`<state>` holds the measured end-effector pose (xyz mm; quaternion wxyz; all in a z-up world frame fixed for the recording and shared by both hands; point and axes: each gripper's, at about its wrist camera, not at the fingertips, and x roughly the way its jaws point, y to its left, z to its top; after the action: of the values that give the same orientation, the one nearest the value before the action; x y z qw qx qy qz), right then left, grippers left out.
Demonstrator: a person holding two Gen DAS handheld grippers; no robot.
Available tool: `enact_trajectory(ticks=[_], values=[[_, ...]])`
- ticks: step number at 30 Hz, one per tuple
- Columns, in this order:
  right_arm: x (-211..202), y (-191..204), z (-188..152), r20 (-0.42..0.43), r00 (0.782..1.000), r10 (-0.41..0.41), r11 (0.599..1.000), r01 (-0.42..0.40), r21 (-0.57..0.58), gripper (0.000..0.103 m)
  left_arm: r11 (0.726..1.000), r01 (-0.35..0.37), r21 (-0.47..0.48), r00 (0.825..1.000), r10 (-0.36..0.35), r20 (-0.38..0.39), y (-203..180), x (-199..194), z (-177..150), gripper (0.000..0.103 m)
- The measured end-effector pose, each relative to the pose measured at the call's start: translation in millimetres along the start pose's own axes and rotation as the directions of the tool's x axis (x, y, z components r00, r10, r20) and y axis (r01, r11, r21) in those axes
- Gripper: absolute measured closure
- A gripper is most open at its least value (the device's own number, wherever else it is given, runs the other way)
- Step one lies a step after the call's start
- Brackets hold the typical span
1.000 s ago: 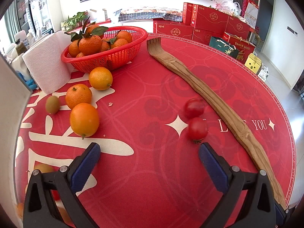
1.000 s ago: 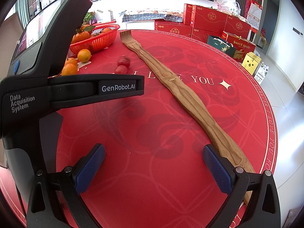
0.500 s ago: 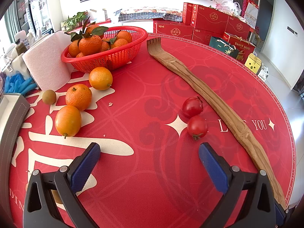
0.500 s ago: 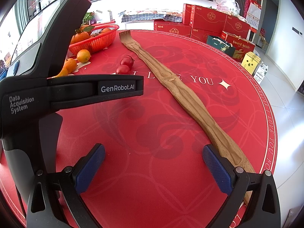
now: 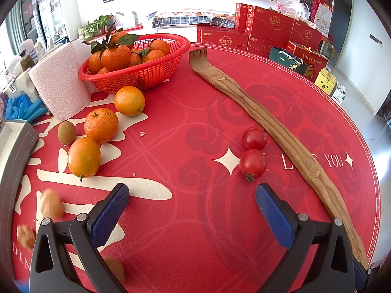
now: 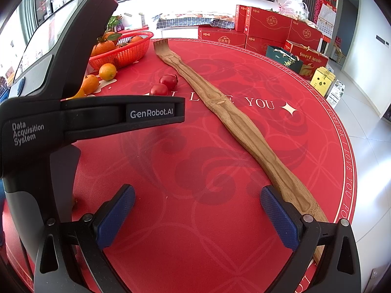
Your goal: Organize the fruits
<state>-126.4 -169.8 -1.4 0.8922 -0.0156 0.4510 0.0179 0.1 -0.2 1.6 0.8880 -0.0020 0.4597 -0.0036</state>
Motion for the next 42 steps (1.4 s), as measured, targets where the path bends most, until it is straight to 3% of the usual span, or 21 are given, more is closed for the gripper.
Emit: enact_trajectory(ticks=[32, 36, 39, 42], values=[[1.7, 0.3, 0.5, -0.004, 1.0, 0.001, 1.0, -0.001, 0.0, 0.0, 1.0, 0.004, 0.019, 1.0, -0.004, -0.008, 2.3, -3.8, 5.1, 0.0], [1.0, 0.0, -0.1, -0.004, 1.0, 0.005, 1.0, -0.005, -0.005, 0.0, 1.0, 0.004, 0.017, 0.994, -0.006, 0.11, 11.0, -42.2, 6.3, 0.0], [1.4, 0.7, 0.3, -0.004, 1.0, 0.003, 1.0, -0.003, -0.004, 0.0, 0.997, -0.05, 0.059, 0.98, 0.037, 0.196, 28.1, -77.6, -2.2, 0.0], [1.3, 0.5, 0.2, -0.004, 1.0, 0.004, 1.0, -0.004, -0.004, 0.0, 0.994, -0.083, 0.073, 0.977, 0.066, 0.204, 58.8, -97.8, -20.7, 0.0]])
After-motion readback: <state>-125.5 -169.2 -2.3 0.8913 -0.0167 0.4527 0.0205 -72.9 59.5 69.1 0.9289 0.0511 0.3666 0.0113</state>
